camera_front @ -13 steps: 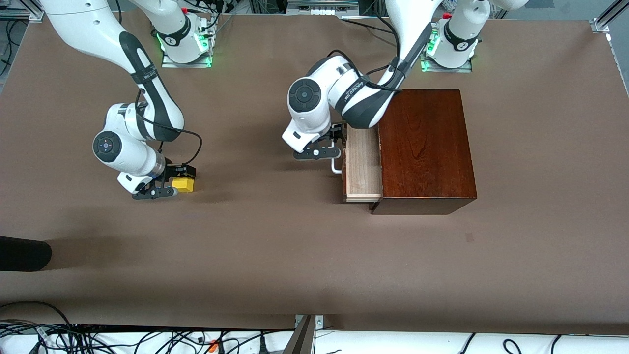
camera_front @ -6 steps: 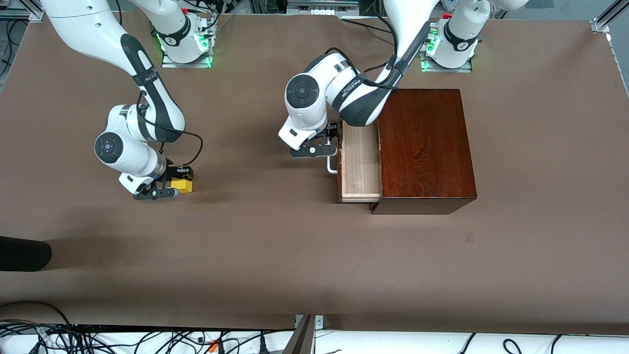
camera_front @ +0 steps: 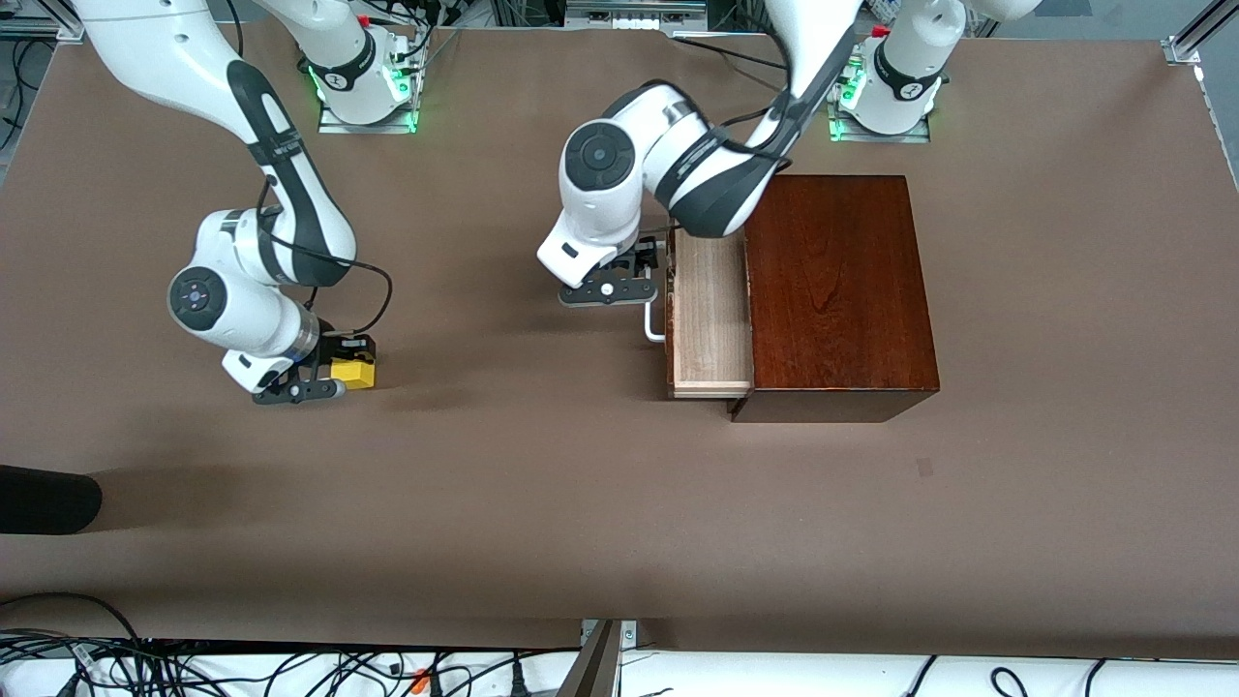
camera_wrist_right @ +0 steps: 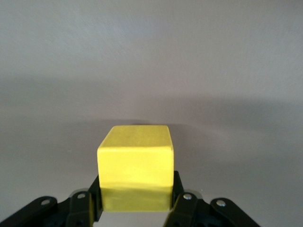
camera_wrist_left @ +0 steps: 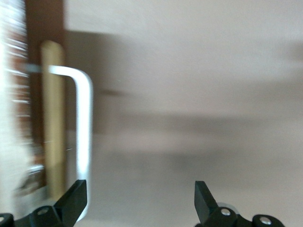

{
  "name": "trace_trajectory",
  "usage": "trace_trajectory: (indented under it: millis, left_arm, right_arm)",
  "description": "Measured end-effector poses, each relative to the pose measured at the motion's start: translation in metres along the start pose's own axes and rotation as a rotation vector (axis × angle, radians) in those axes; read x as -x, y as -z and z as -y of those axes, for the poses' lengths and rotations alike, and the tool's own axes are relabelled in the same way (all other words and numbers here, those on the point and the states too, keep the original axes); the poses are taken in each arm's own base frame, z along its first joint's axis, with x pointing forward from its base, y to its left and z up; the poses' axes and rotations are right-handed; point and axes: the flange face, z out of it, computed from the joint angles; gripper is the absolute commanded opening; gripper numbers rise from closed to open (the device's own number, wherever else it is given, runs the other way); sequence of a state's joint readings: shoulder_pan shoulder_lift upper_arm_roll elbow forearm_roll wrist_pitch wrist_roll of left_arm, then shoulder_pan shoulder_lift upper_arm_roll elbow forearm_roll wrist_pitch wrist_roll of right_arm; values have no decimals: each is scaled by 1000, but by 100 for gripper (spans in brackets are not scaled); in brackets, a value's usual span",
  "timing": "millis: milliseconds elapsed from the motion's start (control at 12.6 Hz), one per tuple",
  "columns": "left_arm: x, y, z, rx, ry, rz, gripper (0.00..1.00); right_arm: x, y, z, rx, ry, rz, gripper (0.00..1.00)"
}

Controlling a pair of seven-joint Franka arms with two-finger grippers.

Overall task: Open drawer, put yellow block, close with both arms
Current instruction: 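Grasp the yellow cube with the right gripper while the left gripper releases the handle, then carry the yellow cube with the right gripper over the open drawer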

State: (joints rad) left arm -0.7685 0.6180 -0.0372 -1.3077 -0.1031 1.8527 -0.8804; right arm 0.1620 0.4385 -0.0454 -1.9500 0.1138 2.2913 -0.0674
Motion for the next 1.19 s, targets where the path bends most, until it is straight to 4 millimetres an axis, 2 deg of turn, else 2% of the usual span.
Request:
trace_trajectory:
  millis: [159, 238, 477, 715, 874, 1033, 1113, 1192]
  left_arm:
    - [-10, 49, 34, -23, -13, 19, 100]
    - [-20, 75, 58, -31, -45, 24, 100]
    - [-55, 150, 155, -105, -150, -6, 100]
    - [-74, 201, 227, -165, -148, -68, 100]
    - [-95, 229, 289, -146, -139, -87, 100]
    - [-107, 255, 356, -132, -170, -101, 100]
    - [-108, 263, 383, -127, -189, -102, 100]
    - [-106, 268, 407, -120, -194, -99, 100]
  right_arm:
    - [-12, 47, 4, -10, 19, 14, 12]
    - [-17, 73, 5, -13, 29, 17, 12]
    - [-19, 146, 8, -23, 44, 35, 12]
    - [-15, 206, 10, -28, 53, 32, 12]
    - [-14, 229, 15, -30, 66, 29, 14]
    - [-13, 237, 36, -38, 115, 27, 14]
    - [-11, 236, 58, -47, 165, 36, 15]
    - [-7, 234, 92, -59, 225, 45, 16]
